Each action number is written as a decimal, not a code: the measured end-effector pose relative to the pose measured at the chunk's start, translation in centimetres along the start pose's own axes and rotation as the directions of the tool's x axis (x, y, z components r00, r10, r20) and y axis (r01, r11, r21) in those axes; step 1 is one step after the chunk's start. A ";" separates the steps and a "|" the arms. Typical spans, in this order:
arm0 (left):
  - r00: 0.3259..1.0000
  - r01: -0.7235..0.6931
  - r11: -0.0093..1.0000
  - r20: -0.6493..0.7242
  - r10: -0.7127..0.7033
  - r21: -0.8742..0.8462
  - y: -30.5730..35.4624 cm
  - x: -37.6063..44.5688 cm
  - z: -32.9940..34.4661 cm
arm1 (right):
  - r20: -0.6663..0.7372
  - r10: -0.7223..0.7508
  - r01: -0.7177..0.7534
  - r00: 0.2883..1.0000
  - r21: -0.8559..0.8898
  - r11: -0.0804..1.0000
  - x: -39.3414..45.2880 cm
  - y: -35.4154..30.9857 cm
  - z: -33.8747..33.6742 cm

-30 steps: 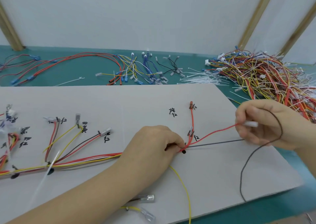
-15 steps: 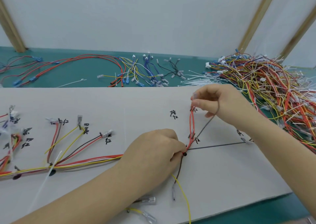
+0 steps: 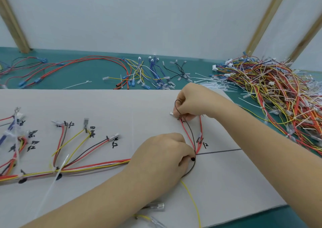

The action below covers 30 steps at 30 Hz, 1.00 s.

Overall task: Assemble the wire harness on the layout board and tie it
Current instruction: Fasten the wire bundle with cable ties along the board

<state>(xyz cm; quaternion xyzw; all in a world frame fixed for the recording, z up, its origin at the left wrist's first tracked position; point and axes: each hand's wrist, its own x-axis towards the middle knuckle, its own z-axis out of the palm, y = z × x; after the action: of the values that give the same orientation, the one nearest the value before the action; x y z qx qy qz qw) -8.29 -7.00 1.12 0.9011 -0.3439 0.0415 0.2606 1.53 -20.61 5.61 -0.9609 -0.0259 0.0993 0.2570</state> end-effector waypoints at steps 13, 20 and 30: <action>1.000 0.003 0.999 -0.008 -0.003 -0.042 0.2 -0.4 -0.3 | -0.082 -0.263 0.167 0.961 -0.587 0.793 -5.6 -2.7 2.7; 0.999 0.008 0.998 -0.039 -0.011 -0.062 -0.1 -0.7 -1.0 | 0.099 -0.178 0.202 0.979 -0.580 0.789 -7.2 -1.1 2.4; 0.977 0.206 0.942 -0.003 -0.215 -0.264 -0.6 -0.3 -1.8 | 0.154 -0.134 0.187 0.979 -0.410 0.893 -8.0 -1.0 1.8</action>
<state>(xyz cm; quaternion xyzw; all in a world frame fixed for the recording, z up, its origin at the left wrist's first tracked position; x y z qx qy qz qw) -7.97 -5.54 2.26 0.8896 -0.2441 -0.0182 0.3857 -6.70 -19.64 5.98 -0.9804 -0.1418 0.1282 0.0484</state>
